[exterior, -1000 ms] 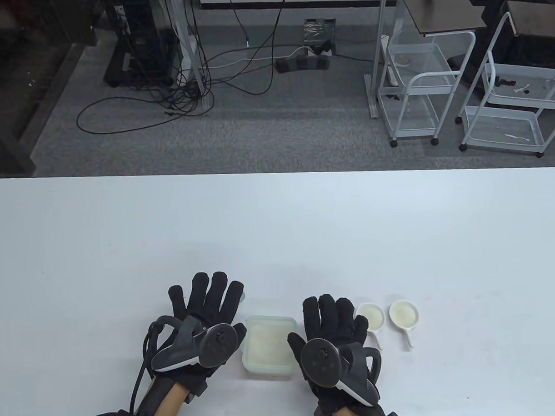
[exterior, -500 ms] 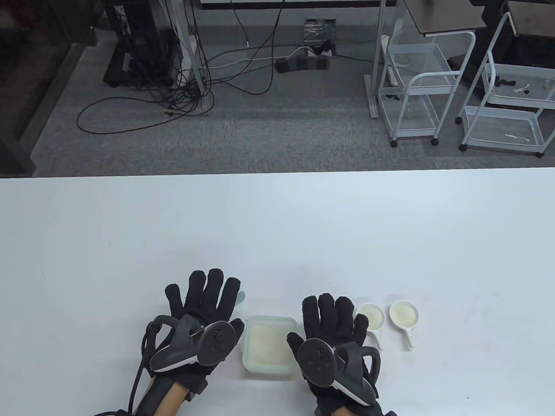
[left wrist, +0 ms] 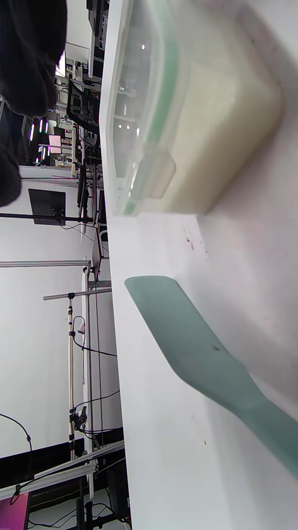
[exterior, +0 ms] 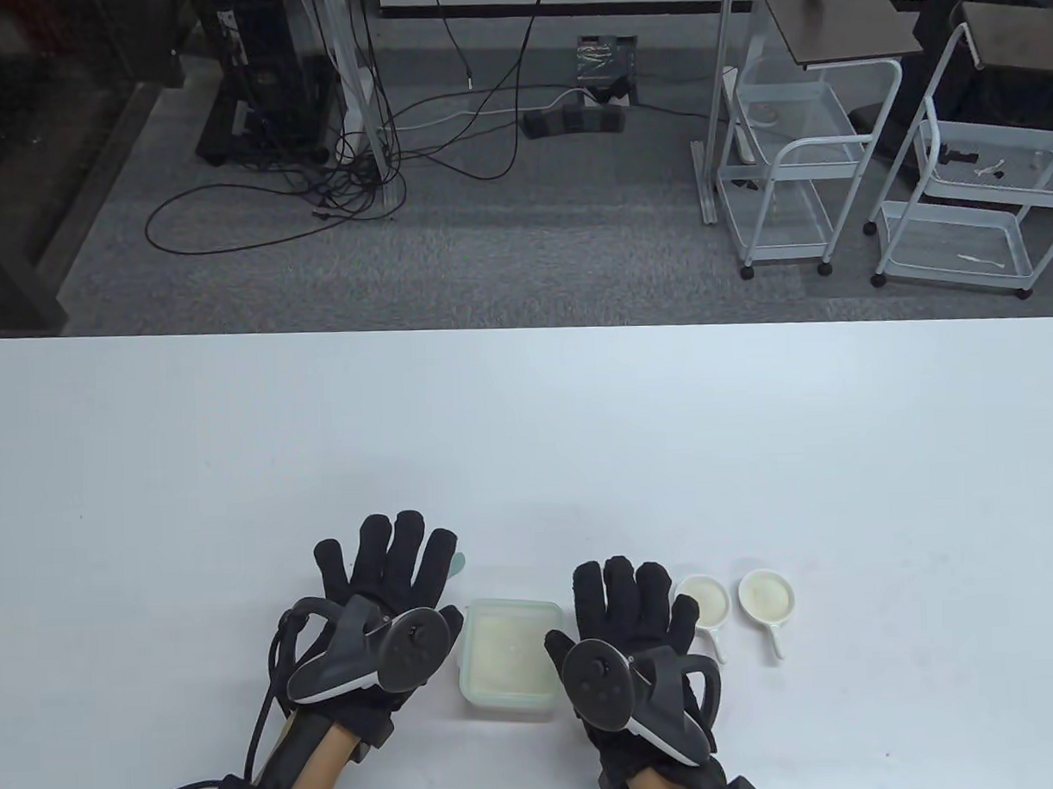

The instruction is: Scoop white sugar with coffee spoon and level it off using dessert spatula

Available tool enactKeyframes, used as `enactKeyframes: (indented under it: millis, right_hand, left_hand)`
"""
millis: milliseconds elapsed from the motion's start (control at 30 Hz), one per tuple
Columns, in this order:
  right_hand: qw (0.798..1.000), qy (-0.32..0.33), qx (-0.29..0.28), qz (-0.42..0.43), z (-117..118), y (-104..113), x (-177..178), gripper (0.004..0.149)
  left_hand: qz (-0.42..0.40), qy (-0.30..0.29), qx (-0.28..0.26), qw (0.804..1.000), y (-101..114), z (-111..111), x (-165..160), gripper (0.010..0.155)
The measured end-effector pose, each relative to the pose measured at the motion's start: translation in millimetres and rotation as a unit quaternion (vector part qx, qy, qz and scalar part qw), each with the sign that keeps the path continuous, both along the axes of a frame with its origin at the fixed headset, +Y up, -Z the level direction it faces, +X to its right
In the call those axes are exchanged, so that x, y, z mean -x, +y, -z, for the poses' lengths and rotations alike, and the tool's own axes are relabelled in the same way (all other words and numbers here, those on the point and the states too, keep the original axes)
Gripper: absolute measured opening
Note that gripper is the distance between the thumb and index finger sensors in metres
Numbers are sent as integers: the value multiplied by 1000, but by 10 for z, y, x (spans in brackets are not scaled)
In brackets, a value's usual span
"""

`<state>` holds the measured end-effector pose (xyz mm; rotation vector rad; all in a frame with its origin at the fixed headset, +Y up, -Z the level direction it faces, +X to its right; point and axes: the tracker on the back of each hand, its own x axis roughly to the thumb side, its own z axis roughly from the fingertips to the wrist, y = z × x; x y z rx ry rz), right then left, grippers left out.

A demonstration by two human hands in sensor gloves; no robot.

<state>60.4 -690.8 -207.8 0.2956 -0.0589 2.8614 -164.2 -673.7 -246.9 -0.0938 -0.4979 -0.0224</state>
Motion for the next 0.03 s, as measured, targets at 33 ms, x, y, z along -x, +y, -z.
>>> enactKeyframes:
  millis: [33]
  right_hand:
    - [1000,0,1,-1,1,-2,1,74]
  left_hand:
    - [1,0,1,1000,-1,2,-2,81]
